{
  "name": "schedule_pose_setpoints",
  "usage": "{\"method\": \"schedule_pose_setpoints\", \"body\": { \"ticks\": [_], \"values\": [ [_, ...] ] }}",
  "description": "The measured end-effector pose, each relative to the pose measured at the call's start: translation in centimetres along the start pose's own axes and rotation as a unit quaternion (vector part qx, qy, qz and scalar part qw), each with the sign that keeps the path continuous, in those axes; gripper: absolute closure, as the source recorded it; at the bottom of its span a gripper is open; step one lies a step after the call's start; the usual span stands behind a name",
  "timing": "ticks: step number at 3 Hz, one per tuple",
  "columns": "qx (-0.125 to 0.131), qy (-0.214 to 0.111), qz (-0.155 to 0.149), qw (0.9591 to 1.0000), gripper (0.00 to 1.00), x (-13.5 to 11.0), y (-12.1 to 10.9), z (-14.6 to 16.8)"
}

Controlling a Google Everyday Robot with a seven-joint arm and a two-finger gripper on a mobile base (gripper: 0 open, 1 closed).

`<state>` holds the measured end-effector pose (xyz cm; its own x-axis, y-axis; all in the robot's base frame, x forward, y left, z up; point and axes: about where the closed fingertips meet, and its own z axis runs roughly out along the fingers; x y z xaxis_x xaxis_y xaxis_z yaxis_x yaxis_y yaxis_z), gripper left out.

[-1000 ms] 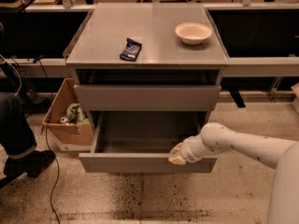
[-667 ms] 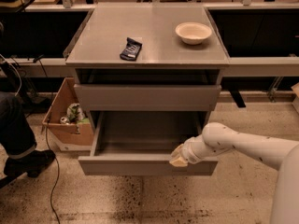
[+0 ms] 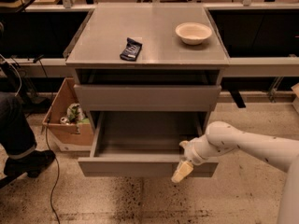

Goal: Open middle drawer

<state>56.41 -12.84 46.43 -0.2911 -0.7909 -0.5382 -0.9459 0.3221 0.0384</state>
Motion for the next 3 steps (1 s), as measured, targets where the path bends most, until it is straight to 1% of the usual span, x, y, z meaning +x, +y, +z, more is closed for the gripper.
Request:
{"method": "schedule_pose_setpoints", "body": {
  "ticks": [1,2,3],
  "values": [
    [0.006,-0.012,-0.002,0.9999,0.23,-0.6,-2.5,-1.5],
    [0.020,-0.024,-0.006,0.9995,0.46,-1.7,-5.2,-2.9],
    [0.032,-0.054,0.002,0.9980,0.69,-2.7,-6.9,-3.0]
  ]
}}
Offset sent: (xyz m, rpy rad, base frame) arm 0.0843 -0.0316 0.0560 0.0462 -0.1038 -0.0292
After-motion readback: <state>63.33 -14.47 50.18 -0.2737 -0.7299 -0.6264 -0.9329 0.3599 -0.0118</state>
